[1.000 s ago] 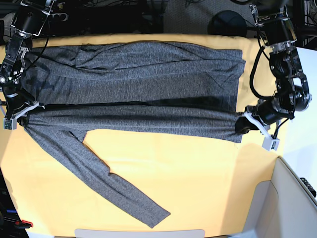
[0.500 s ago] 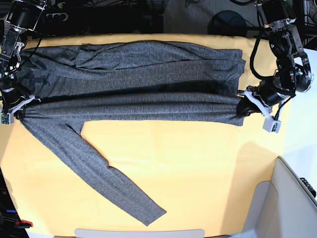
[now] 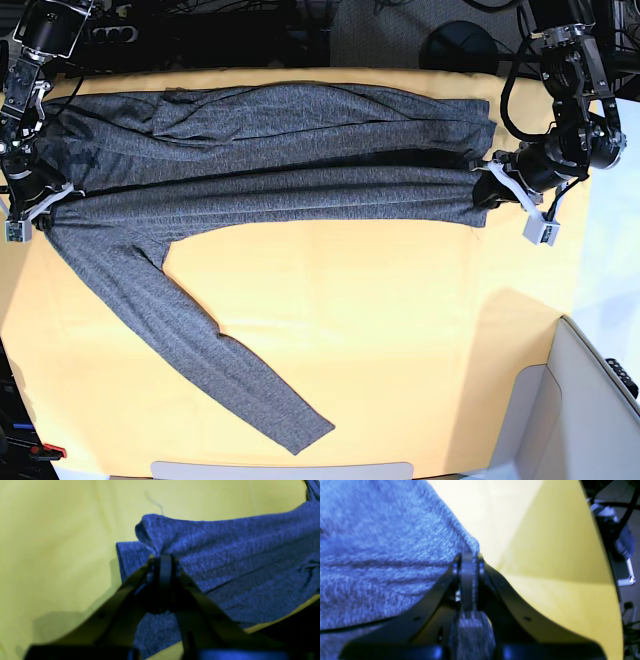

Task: Fold the T-shirt properly
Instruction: 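Lift the side edges and fold them over toward the collar edge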

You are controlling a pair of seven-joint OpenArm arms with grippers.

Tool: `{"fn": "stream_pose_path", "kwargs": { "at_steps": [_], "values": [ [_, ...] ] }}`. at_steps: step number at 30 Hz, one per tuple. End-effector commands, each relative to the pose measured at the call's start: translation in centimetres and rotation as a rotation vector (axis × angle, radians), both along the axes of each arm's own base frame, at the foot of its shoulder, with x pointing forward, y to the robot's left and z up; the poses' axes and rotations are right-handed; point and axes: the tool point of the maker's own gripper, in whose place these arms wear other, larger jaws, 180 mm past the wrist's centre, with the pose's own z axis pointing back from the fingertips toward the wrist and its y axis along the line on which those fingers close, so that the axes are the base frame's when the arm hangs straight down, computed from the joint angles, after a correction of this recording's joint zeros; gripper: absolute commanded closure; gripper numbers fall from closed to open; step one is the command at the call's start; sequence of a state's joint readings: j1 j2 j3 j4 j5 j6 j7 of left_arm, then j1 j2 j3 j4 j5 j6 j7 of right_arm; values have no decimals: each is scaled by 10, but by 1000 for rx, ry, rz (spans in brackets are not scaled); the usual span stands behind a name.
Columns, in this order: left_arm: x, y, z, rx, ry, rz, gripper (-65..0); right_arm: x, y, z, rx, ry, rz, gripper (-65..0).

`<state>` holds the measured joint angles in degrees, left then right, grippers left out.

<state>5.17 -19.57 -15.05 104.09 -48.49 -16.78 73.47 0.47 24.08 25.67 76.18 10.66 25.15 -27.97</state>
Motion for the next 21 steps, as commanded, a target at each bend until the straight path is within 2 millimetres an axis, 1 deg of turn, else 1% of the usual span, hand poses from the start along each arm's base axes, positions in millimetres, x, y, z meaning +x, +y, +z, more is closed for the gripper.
{"fn": "stream_pose_path", "kwargs": {
  "at_steps": [1,4,8,11,15,18,21],
  "values": [
    [3,7,2,10,-4,7,-8,7,-11,17,-31,-44,-7,0],
    [0,19,-10,16,50,23,-8,5,-12,11,-24,-30,-13,0],
    [9,25,-16,-3,66,47,-8,4,-12,11,-23,-29,-14,0],
    [15,26,-13,-7,56,50,-8,4,-12,11,-23,-29,-14,0],
    [27,26,-2,-8,19,50,-8,4,-12,11,-23,-29,-14,0],
    [28,26,-1,-8,16,50,-8,4,-13,10,-22,-28,-15,0],
    [26,26,-3,-8,23,50,-8,1,-14,4,-13,-12,-23,0]
  ]
}}
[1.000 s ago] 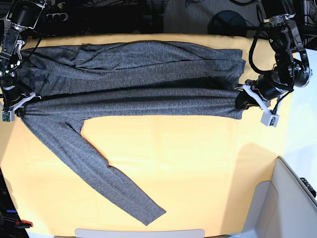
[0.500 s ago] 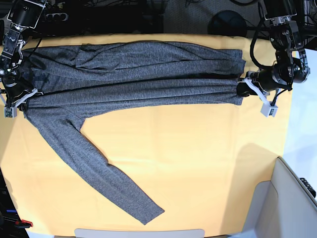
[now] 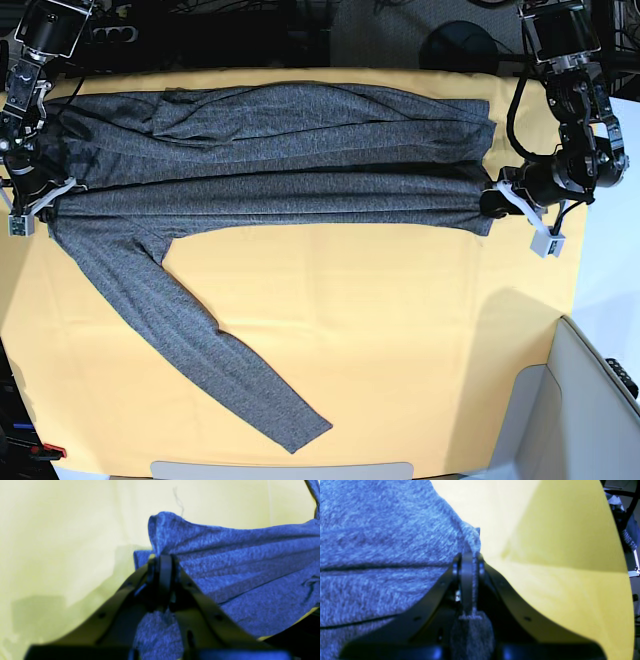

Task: Fold the T-shirt properly
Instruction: 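Lift the side edges and fold them over toward the collar edge, then grasp the trailing sleeve near the shoulder with the right gripper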

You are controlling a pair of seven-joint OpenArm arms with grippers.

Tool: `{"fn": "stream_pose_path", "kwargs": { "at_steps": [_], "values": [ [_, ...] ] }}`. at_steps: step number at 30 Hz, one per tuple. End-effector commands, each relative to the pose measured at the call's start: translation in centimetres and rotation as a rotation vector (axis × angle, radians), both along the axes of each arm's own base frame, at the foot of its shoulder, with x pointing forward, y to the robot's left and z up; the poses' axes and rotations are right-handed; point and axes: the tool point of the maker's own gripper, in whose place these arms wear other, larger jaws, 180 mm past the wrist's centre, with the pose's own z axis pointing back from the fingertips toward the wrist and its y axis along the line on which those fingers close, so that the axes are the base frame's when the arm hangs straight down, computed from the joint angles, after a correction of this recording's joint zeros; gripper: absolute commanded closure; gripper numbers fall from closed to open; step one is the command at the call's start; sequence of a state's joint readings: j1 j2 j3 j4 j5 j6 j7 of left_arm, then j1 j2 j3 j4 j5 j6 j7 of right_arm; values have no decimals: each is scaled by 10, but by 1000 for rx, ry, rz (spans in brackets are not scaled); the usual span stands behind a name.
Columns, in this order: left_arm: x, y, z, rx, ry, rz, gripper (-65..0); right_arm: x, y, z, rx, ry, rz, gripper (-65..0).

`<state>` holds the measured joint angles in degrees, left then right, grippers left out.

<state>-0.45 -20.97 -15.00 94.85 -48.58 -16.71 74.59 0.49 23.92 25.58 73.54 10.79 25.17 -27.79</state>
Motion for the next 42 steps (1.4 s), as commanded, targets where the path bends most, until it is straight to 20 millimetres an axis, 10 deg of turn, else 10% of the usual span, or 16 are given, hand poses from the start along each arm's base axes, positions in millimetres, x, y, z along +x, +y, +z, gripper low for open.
{"fn": "stream_pose_path", "kwargs": {
  "at_steps": [1,8,13,18,35,42],
  "values": [
    [6,7,10,21,-34,4,-8,7,-13,17,-37,-40,-9,0],
    [3,8,4,17,-10,7,-48,8,-6,10,-38,-15,18,-20],
    [2,9,3,15,-2,10,-198,14,12,2,-53,19,92,-221],
    [2,10,3,15,-3,13,-211,16,13,3,-53,16,95,-347],
    [3,14,5,27,-5,16,-211,10,-38,40,-111,-46,-11,-351],
    [4,14,5,27,-6,14,-211,29,-60,88,-67,-227,-133,-351]
  ]
}}
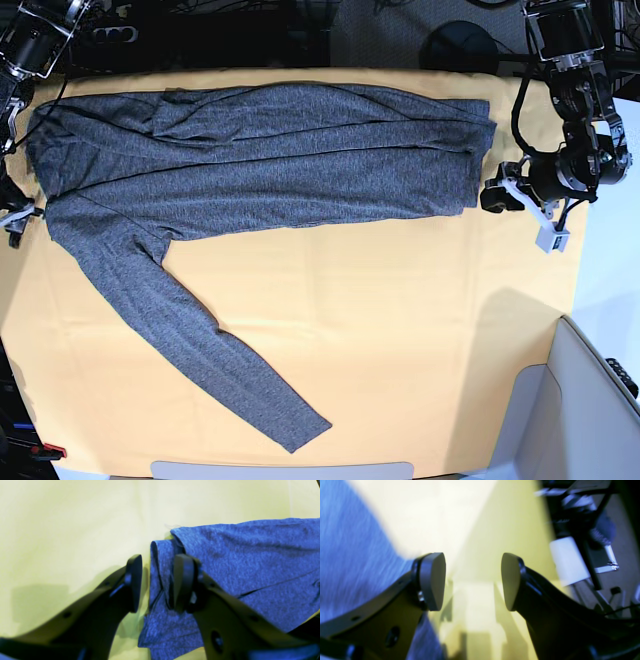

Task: Fold the T-shirt properly
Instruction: 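Grasp the trailing sleeve near the shoulder with the right gripper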

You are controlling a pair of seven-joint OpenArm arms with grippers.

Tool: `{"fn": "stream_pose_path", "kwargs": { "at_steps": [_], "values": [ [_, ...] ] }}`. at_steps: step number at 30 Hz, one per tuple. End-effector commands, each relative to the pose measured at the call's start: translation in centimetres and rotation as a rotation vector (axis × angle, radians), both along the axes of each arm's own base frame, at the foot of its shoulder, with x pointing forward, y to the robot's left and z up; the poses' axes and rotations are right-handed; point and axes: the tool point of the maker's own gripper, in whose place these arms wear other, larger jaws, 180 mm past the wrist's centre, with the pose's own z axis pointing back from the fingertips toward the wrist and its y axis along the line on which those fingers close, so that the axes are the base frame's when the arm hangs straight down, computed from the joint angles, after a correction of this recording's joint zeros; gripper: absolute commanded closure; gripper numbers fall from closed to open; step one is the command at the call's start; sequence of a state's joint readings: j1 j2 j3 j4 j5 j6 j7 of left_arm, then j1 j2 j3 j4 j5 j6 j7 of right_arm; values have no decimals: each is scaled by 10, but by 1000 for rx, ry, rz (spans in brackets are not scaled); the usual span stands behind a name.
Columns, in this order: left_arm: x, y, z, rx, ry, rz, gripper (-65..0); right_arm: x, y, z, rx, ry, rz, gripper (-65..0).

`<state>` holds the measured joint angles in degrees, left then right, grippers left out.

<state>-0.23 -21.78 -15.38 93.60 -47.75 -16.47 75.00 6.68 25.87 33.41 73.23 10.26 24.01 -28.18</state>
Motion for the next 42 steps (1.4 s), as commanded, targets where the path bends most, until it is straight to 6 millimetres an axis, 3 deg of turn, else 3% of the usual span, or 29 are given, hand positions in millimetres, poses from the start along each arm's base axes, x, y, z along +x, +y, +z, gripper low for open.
{"fn": "stream_pose_path", "kwargs": {
  "at_steps": [1,5,12,14,17,22,27,31,42],
  "values": [
    [8,4,12,7,-39,-3,-211,13,-7,36,-31,-104,-4,-351],
    [9,4,12,7,-40,-3,-211,44,-3,63,20,-183,-19,-352],
    [10,3,13,7,-44,-4,-211,124,31,38,343,-134,-19,-352],
    [10,3,13,7,-44,-4,-211,148,50,36,407,-109,36,-352],
    [10,3,13,7,-46,-3,-211,168,77,28,453,-49,114,-352],
    [11,3,14,7,-49,-3,-211,179,104,17,382,3,196,-351],
    [11,3,14,7,-49,-3,-211,165,126,-28,333,87,256,-350],
    [11,3,14,7,-49,-3,-211,155,142,-50,359,112,267,-349],
    [11,3,14,7,-49,-3,-211,149,165,-68,388,142,292,-348]
  ]
}}
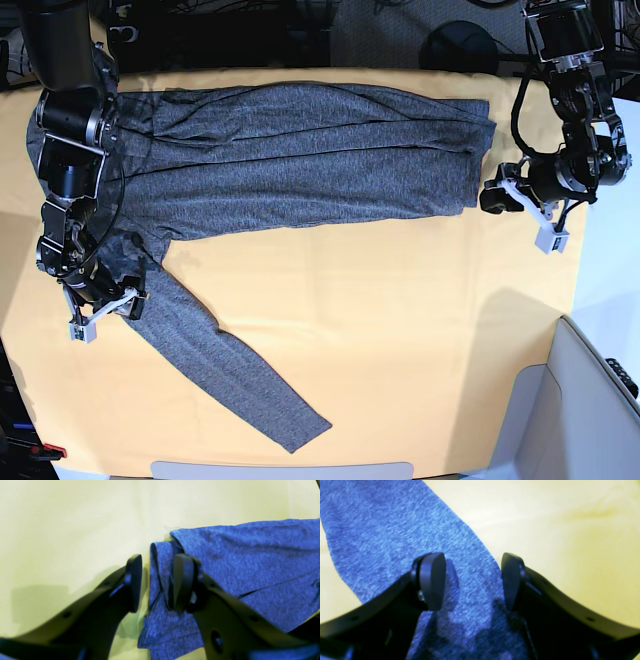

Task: Fold the T-shirt properly
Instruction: 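Grasp the trailing sleeve near the shoulder with the right gripper, then drag the sleeve across the folded body with the right gripper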

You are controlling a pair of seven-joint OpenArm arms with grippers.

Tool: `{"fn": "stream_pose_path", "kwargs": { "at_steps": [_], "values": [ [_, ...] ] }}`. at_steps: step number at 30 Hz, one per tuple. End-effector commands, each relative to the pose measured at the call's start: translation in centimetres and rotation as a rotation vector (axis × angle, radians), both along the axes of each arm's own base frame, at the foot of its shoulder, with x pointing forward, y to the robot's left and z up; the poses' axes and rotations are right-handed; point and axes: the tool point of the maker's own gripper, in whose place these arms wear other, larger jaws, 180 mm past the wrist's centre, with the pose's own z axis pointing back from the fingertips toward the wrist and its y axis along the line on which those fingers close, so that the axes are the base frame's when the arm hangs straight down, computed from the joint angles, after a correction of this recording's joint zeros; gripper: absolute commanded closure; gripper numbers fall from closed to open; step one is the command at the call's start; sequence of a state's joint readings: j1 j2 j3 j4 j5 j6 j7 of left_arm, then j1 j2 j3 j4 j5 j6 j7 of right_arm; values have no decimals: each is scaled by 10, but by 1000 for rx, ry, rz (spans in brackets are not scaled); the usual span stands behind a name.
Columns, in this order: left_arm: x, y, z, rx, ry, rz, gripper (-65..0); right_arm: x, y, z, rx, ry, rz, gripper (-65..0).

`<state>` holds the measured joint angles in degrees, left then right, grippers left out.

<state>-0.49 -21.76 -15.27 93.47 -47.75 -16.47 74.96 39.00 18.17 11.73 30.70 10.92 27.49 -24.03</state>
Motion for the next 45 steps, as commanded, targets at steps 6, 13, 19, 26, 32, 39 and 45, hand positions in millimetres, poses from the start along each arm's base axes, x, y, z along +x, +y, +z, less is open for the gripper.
{"fn": "stream_pose_path", "kwargs": {
  "at_steps": [6,13,19,26,32,39,45],
  "values": [
    [10,4,13,8,-46,-2,-211,1,17,-2,17,17,41,-347],
    [10,4,13,8,-46,-2,-211,-2,17,-7,15,24,41,-3],
    [10,4,13,8,-46,-2,-211,-4,10,-2,-6,4,36,0],
    [10,3,13,7,-46,-2,-211,-19,15,44,-152,-170,104,0],
    [10,3,13,7,-46,-2,-211,-58,45,90,-260,-333,187,0],
    [10,3,13,5,-48,-1,-211,-112,80,130,-347,-453,283,0],
    [9,3,12,5,-46,-1,-211,-158,106,129,-341,-448,335,0]
  ]
}}
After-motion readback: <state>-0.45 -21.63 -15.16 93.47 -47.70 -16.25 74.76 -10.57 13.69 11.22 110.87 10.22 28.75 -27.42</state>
